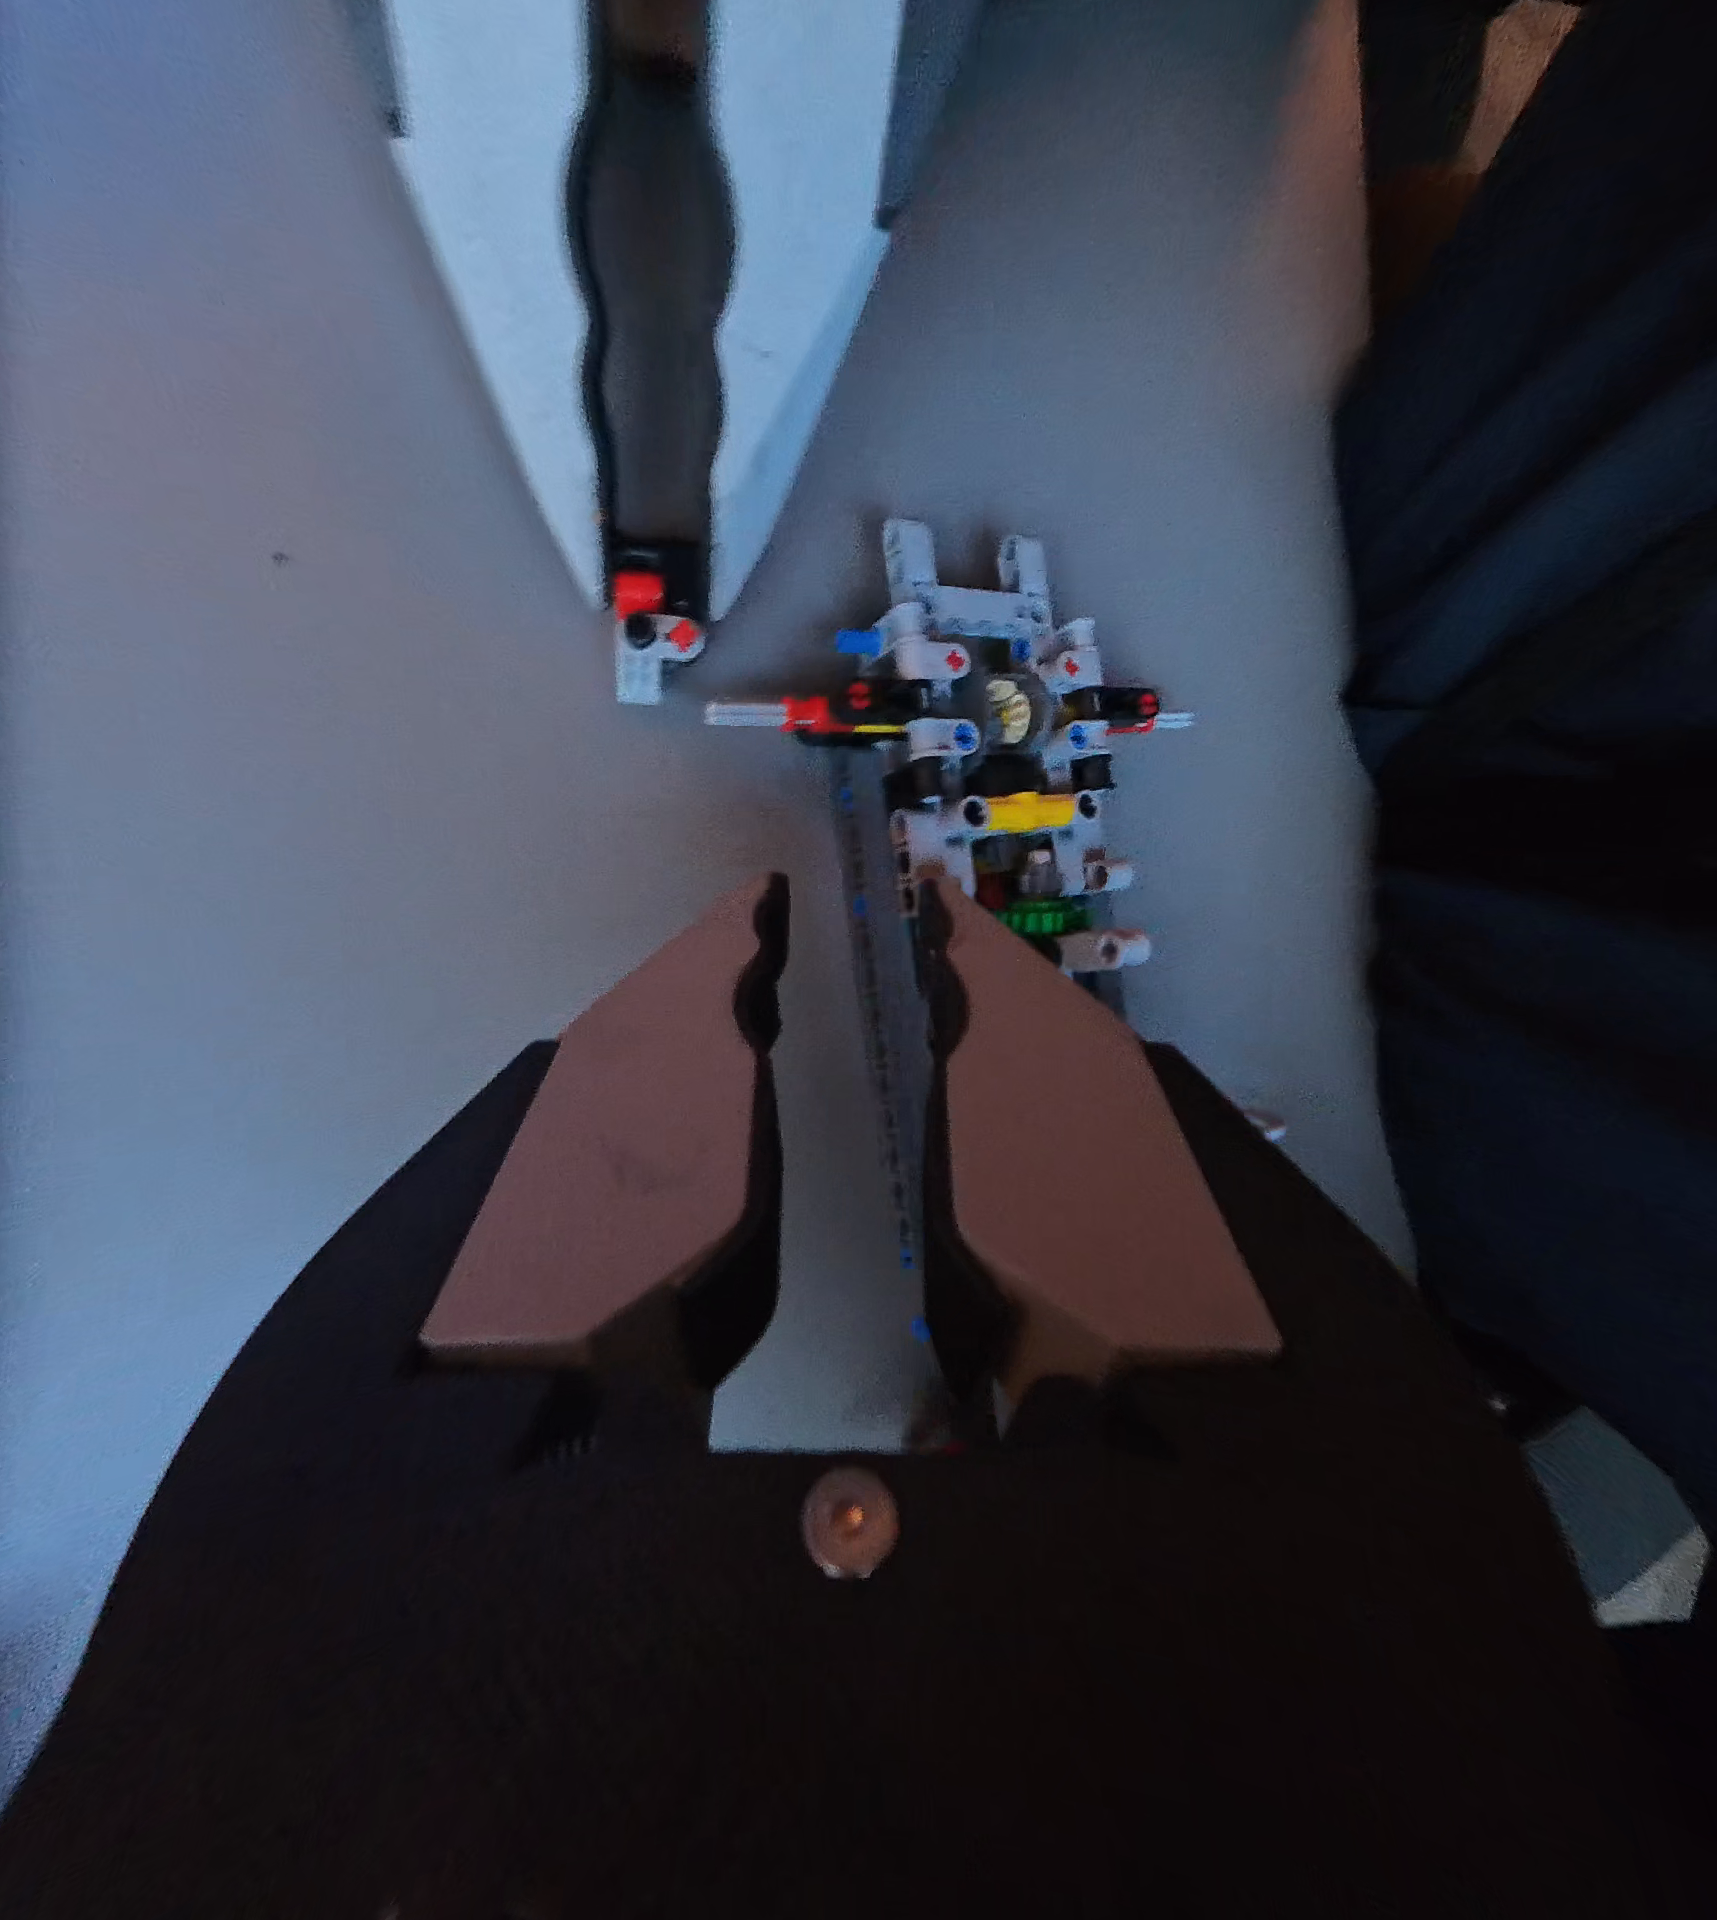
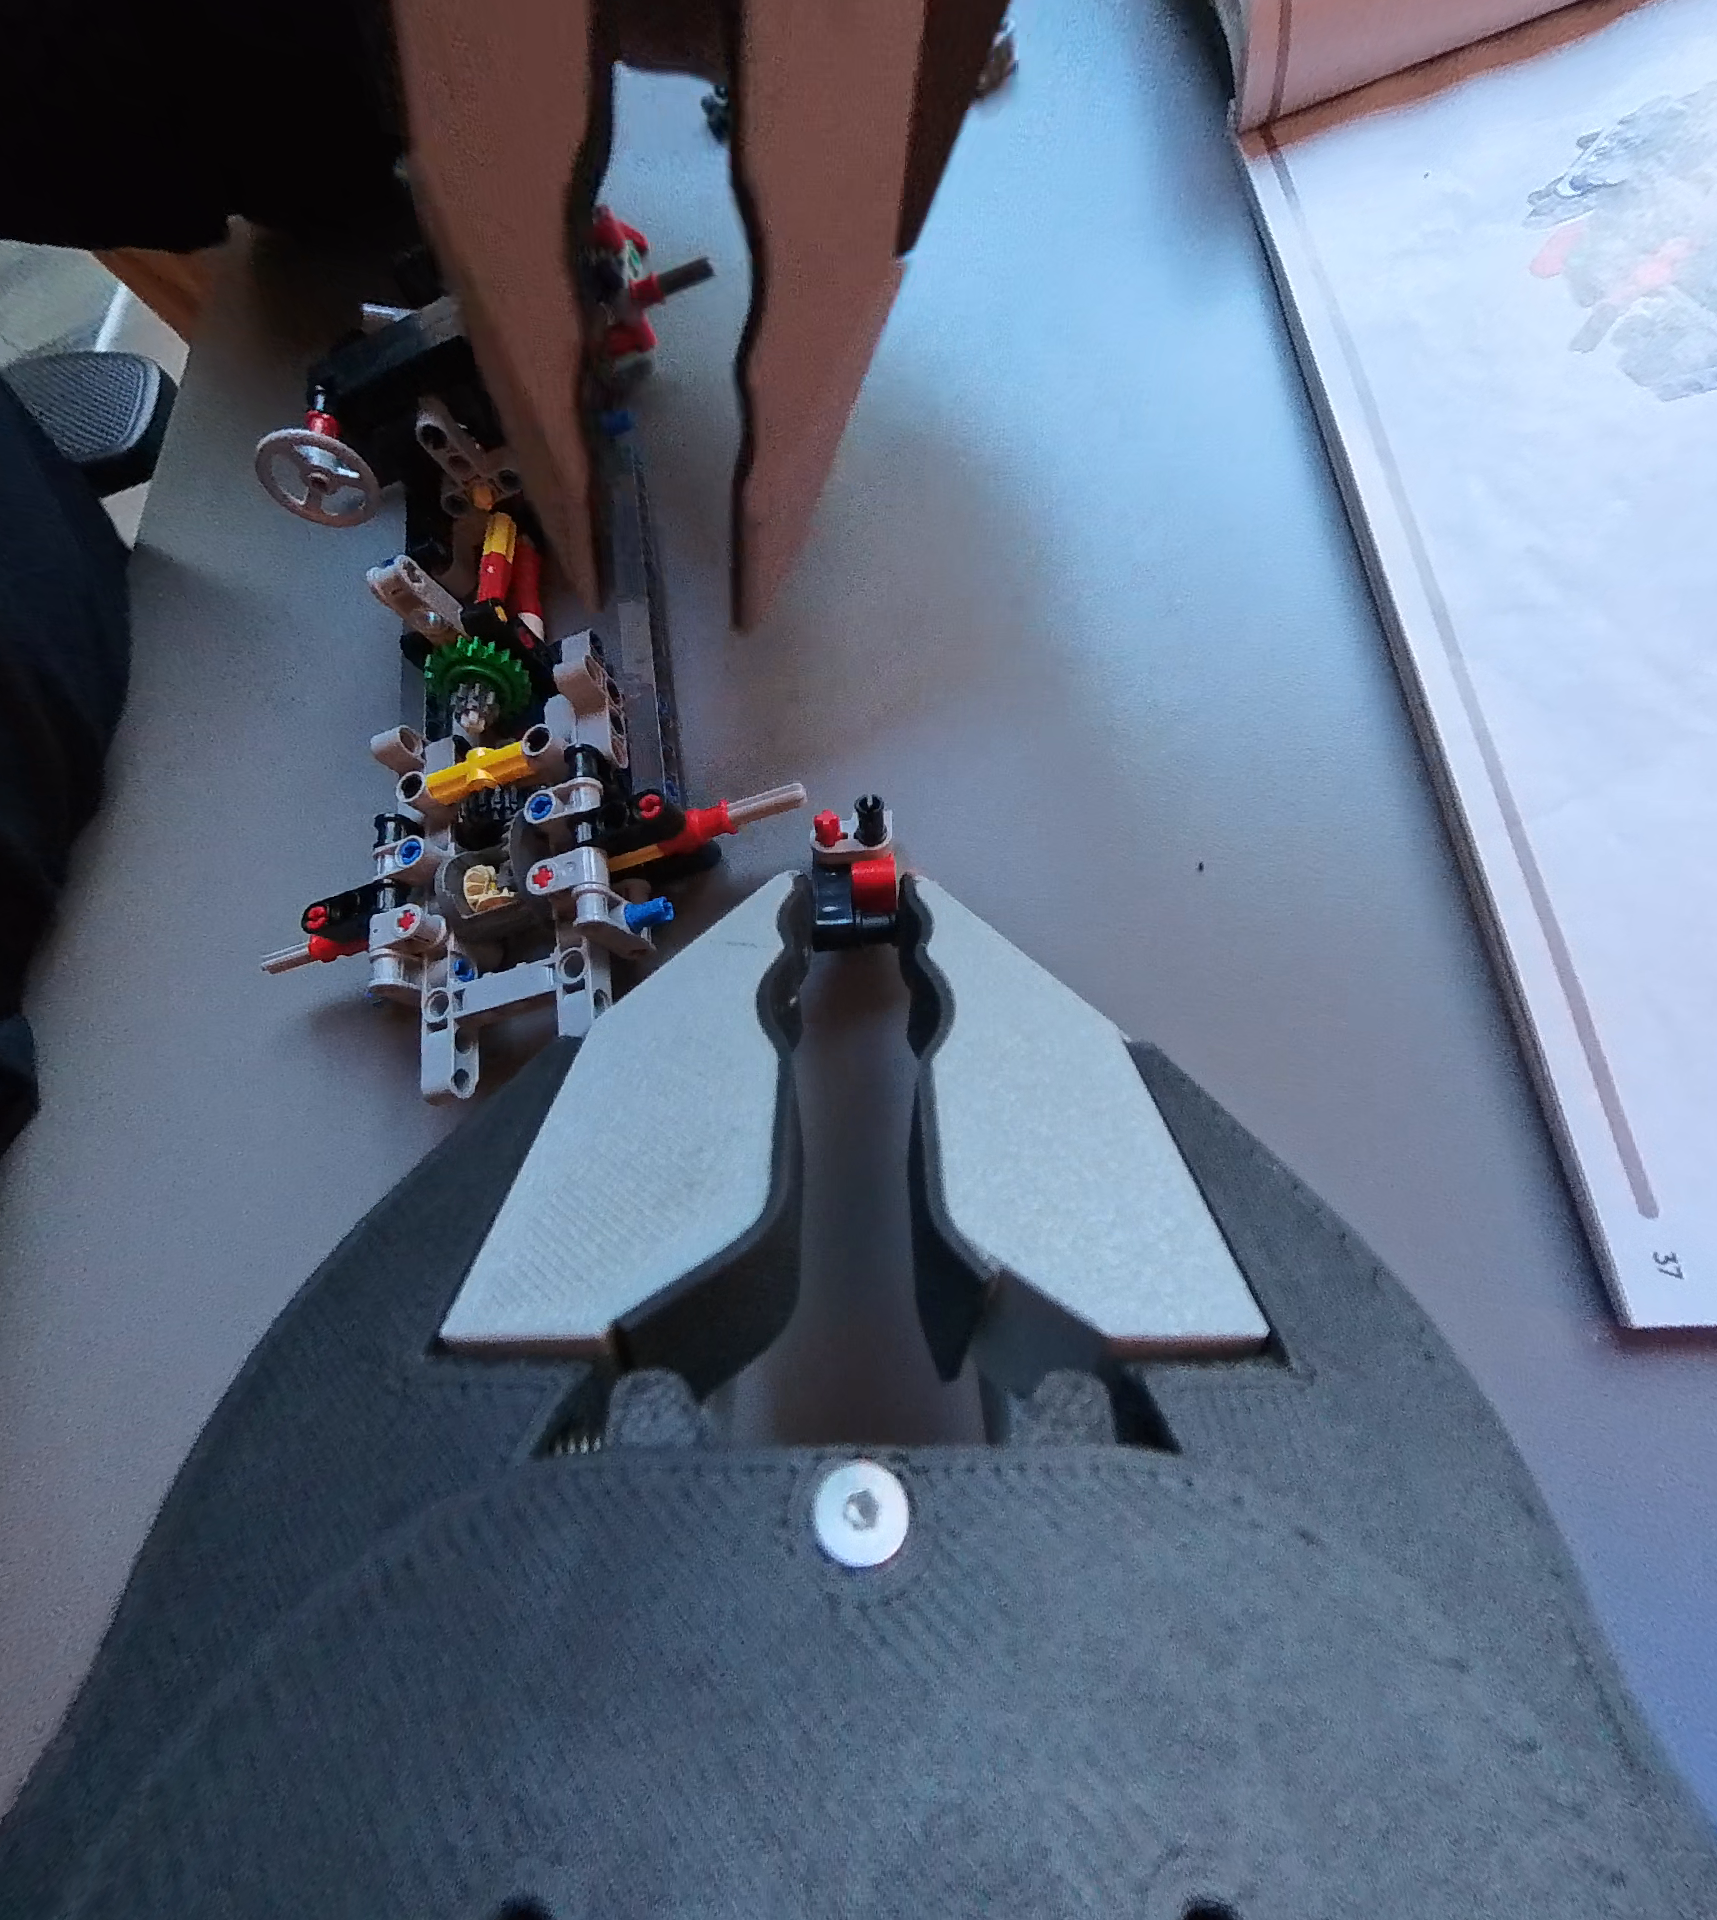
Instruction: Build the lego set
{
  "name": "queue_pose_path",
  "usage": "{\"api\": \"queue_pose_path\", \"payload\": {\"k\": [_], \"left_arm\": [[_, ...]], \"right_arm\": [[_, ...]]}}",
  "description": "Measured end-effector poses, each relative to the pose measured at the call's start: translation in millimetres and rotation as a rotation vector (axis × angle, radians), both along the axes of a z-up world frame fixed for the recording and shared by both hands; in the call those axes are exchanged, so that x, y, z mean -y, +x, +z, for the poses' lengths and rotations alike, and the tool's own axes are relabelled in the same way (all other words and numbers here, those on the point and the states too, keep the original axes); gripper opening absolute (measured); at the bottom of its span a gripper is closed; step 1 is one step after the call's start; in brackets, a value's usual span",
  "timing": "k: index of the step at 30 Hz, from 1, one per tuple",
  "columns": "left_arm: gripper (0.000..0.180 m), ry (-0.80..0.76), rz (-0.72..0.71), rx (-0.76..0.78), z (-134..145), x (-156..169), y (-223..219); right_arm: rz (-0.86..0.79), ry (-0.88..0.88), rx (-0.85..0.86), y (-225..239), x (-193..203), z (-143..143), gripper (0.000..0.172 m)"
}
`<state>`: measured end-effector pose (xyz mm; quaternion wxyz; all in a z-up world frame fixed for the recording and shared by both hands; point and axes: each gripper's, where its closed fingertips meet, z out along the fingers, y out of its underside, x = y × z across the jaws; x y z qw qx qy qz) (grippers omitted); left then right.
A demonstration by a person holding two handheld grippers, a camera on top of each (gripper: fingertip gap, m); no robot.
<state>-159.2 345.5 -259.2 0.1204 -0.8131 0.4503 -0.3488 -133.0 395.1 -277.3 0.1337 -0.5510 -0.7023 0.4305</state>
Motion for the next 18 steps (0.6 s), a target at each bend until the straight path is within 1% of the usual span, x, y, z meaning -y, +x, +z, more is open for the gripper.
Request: {"api": "queue_pose_path", "payload": {"k": [3,7,9,11,15,18], "left_arm": [[0.027,-0.005,-0.059,-0.062,-10.3,10.2,7.0],[0.029,-0.041,-0.052,-0.044,-8.5,11.7,5.2],[0.034,-0.059,-0.045,-0.025,-3.9,12.2,2.2],[0.043,-0.077,-0.051,-0.012,0.0,15.3,2.1],[0.052,-0.037,-0.095,-0.109,-9.0,23.8,-2.9],[0.053,-0.03,-0.101,-0.12,-9.4,27.0,-1.8]], "right_arm": [[0.002,0.011,0.004,0.4,0.4,-1.3,0.013],[0.016,0.034,0.014,3.8,2.1,-4.2,0.013],[0.02,0.051,0.014,6.3,2.6,-5.2,0.013],[0.019,0.064,0.008,8.1,2.9,-5.3,0.013],[0.023,0.075,0.004,10.2,4.2,-5.5,0.013],[0.03,0.082,0.002,12.1,6.2,-5.7,0.013]]}}
